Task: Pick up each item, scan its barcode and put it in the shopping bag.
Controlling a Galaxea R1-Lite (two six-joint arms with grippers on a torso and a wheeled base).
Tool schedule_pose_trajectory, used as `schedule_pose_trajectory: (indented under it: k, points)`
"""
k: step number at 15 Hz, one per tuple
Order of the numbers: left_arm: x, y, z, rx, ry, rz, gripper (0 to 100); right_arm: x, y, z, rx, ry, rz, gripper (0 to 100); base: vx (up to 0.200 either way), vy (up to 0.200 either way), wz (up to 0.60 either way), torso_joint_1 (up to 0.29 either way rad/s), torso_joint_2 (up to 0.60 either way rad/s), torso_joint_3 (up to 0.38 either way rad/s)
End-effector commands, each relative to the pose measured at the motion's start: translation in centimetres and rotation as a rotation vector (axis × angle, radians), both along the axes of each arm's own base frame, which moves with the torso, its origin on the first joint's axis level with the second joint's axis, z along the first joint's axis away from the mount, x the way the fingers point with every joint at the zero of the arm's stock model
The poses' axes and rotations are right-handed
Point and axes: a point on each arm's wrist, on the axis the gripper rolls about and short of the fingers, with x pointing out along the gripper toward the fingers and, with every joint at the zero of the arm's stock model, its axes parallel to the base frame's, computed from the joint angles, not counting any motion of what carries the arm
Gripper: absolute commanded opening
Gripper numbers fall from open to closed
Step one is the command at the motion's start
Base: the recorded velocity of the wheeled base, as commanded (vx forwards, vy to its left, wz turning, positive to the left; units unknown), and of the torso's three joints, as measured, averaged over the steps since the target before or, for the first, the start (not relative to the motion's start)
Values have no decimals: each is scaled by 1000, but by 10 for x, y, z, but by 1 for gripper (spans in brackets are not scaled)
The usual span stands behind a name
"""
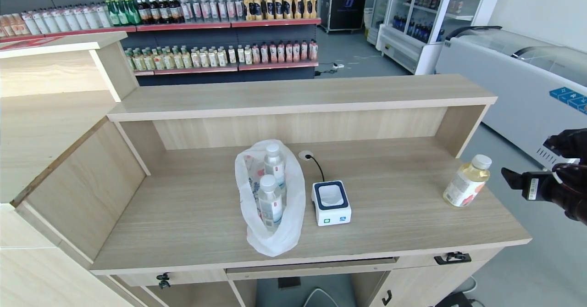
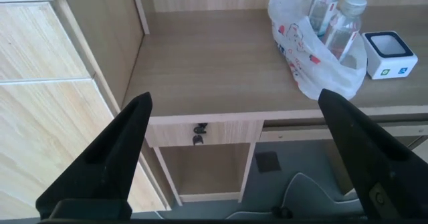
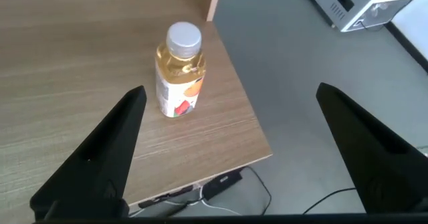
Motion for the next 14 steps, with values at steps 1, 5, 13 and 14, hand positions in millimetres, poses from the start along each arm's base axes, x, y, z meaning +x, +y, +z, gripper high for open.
schedule_pose_trajectory:
  k: [1, 5, 13, 14]
  points:
    - [0, 0, 0, 0, 0, 0, 100, 8, -10, -25, 21, 57, -26, 100, 0, 0, 0, 0, 0, 0]
    - [0, 0, 0, 0, 0, 0, 100, 30, -25, -56, 1, 105, 123, 100, 0, 0, 0, 0, 0, 0]
    - [0, 0, 0, 0, 0, 0, 100, 53, -54, -76, -36, 75, 82, 100, 0, 0, 0, 0, 0, 0]
    - [0, 0, 0, 0, 0, 0, 100, 58, -58, -80, -32, 76, 91, 100, 0, 0, 0, 0, 0, 0]
